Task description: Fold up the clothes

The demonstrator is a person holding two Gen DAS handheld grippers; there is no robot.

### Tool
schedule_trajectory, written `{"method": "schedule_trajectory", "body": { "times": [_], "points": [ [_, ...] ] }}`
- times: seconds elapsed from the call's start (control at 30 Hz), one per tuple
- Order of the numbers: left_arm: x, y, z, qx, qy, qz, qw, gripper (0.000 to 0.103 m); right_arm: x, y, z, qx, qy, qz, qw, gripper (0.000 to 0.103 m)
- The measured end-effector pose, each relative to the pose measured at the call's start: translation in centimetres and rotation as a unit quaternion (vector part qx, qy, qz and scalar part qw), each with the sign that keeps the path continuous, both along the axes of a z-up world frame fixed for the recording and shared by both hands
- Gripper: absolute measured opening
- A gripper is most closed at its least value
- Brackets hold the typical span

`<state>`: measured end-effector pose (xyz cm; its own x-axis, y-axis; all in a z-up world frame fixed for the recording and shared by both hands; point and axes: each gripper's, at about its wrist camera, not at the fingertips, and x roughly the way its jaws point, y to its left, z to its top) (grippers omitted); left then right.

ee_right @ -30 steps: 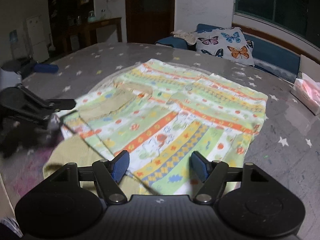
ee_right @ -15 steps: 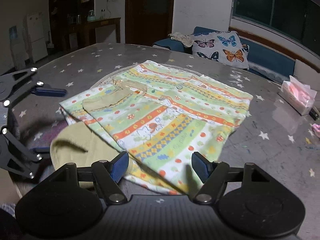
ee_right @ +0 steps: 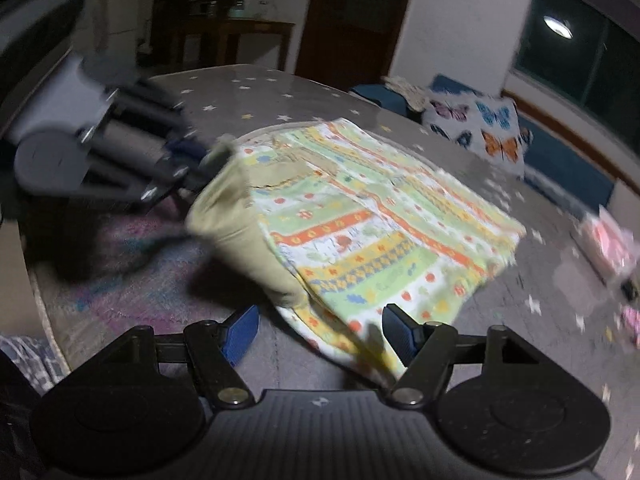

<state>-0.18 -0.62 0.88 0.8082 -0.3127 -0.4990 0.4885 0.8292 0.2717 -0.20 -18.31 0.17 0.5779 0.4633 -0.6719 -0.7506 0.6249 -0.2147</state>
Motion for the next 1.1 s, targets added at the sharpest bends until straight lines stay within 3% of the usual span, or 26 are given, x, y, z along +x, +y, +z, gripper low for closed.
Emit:
{"method": "schedule_trajectory", "body": {
  "times": [0.07,0.17,0.27,0.37,0.5,0.6,0.7,0.9,0.97,1.03,1.1],
  "points": [
    [0.4,0.0,0.5,-0.006,-0.001,0.003,1.0,0.009,0.1,0.8,-0.3,-0.004,-0.008,0.009,1.0,0.065],
    [1.0,0.2,0.8,-0.019,0.003,0.006,0.9998,0.009,0.8,1.5,-0.9,-0.008,-0.01,0.004,1.0,0.047],
    [0.6,0.6,0.5,-0.018,0.005,0.008,0.9998,0.013,1.8,1.3,-1.0,0.011,0.011,-0.016,1.0,0.025],
    [-0.4,1.2,0.0,-0.007,0.002,0.013,0.9999,0.018,2.7,0.5,-0.4,0.044,0.038,-0.032,0.998,0.015],
    [-2.1,2.3,-0.8,0.014,-0.007,0.029,0.9995,0.052,3.9,-0.3,0.7,0.081,0.064,-0.051,0.993,0.011],
    [-3.0,3.0,-1.4,0.031,-0.01,0.038,0.9988,0.057,4.4,-0.5,1.4,0.1,0.072,-0.06,0.991,0.008],
    [-3.4,3.3,-2.5,0.07,-0.018,0.045,0.9964,0.066,5.0,-0.6,2.0,0.117,0.076,-0.068,0.988,0.008],
    [-2.8,3.8,-3.7,0.1,-0.022,0.058,0.993,0.064,5.4,-0.5,3.0,0.129,0.065,-0.073,0.987,0.008],
    [-2.3,4.3,-3.8,0.098,-0.019,0.065,0.9928,0.05,5.4,-0.6,3.2,0.13,0.062,-0.075,0.987,0.007],
    [-1.7,4.9,-3.8,0.094,-0.011,0.074,0.9928,0.018,5.4,-0.6,3.1,0.133,0.061,-0.077,0.986,0.007],
    [-1.5,5.5,-3.6,0.081,-0.003,0.079,0.9936,0.011,5.2,-0.6,2.9,0.134,0.059,-0.079,0.986,0.006]
  ]
}}
